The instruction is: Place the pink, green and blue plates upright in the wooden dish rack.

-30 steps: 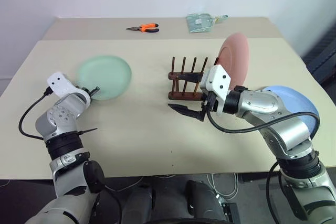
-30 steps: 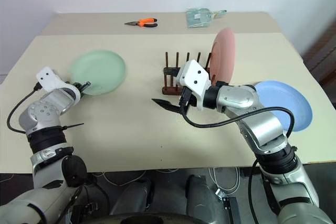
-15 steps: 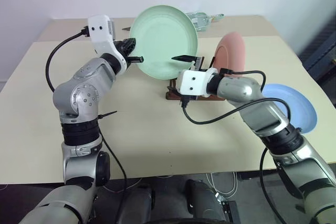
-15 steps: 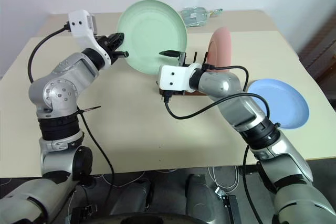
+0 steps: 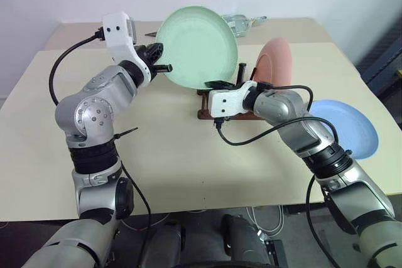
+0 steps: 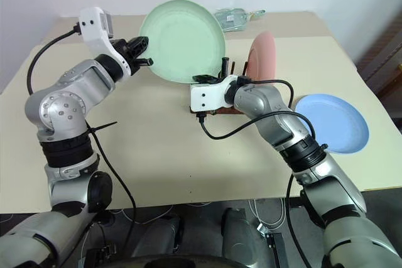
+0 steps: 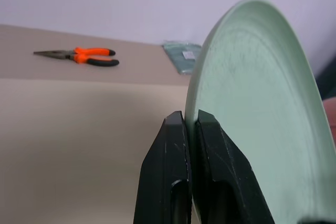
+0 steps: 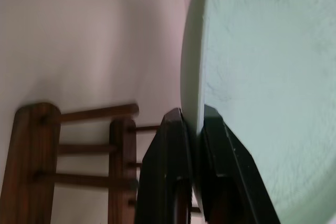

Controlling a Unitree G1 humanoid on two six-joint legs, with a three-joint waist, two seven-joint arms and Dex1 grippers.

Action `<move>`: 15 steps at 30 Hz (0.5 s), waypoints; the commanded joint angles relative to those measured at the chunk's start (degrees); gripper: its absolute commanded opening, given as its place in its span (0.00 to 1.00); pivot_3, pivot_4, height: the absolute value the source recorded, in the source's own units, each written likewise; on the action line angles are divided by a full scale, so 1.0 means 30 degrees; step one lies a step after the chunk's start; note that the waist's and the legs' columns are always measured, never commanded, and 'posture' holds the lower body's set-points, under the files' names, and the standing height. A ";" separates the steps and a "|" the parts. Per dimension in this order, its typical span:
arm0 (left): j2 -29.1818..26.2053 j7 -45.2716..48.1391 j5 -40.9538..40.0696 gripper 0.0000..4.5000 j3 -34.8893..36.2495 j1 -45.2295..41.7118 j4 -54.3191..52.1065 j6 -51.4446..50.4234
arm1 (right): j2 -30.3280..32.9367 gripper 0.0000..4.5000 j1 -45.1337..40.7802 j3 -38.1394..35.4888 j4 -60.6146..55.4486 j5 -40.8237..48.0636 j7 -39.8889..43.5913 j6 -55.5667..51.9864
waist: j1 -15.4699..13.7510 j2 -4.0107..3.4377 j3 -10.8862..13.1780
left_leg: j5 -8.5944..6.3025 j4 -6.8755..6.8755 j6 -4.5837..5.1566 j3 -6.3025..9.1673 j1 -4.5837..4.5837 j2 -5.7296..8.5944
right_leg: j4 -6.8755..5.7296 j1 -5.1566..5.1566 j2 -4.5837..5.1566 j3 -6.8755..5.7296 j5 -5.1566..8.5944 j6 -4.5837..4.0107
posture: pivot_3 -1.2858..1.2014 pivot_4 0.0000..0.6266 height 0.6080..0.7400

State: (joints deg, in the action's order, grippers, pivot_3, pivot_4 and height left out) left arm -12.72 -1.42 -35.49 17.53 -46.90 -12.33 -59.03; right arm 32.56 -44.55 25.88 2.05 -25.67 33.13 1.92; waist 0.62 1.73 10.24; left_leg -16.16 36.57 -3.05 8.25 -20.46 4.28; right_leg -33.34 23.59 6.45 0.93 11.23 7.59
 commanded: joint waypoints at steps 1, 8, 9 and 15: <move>0.0522 0.0045 -0.0598 0.20 0.1507 -0.0619 -0.0476 0.2472 | -0.0269 0.00 -0.0345 -0.1330 -0.0337 -0.0035 -0.0654 0.0001 | 0.0017 0.0000 0.0000 | 0.0000 0.0000 0.0000 0.0000 0.0000 0.0000 | 0.0002 0.0000 0.0000 0.0001 0.0000 0.0000 | 0.52 0.24 1.00; -0.3685 0.1742 0.3053 0.62 0.1486 0.1038 0.1816 0.7306 | -0.1129 0.00 0.0700 -0.6063 -0.3257 0.6174 0.0670 -0.2429 | 0.0189 -0.0011 -0.0003 | 0.0012 -0.0110 -0.0017 -0.0039 0.0055 -0.0013 | 0.0012 0.0023 -0.0011 0.0049 -0.0004 -0.0007 | 0.52 0.24 1.00; -0.4205 0.2485 0.3320 0.62 0.1020 0.1602 0.1870 0.7831 | -0.1520 0.00 0.0875 -0.6840 -0.4091 0.7597 0.0936 -0.3660 | 0.0149 -0.0012 -0.0003 | 0.0013 -0.0126 -0.0017 -0.0051 0.0063 -0.0020 | 0.0009 0.0031 -0.0017 0.0063 -0.0005 -0.0009 | 0.52 0.24 1.00; -0.5830 0.9304 0.4224 0.62 -0.4065 0.7168 -0.0595 1.0499 | -0.5467 0.00 0.0878 -1.2955 -0.9321 1.9184 -0.2006 -1.5087 | -0.0129 -0.0013 -0.0007 | -0.0037 -0.0111 0.0072 -0.0002 0.0012 -0.0026 | 0.0026 0.0034 -0.0007 0.0055 -0.0016 -0.0038 | 0.52 0.24 1.00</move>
State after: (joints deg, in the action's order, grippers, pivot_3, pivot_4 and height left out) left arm -29.50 21.97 -23.71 8.99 -25.73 -10.25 -29.99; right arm 16.76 -41.06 -8.13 -21.63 24.18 30.58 -37.15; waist 0.23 1.69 10.22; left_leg -16.32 36.23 -2.76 8.24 -20.44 4.20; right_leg -33.22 23.69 6.45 1.10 11.15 7.44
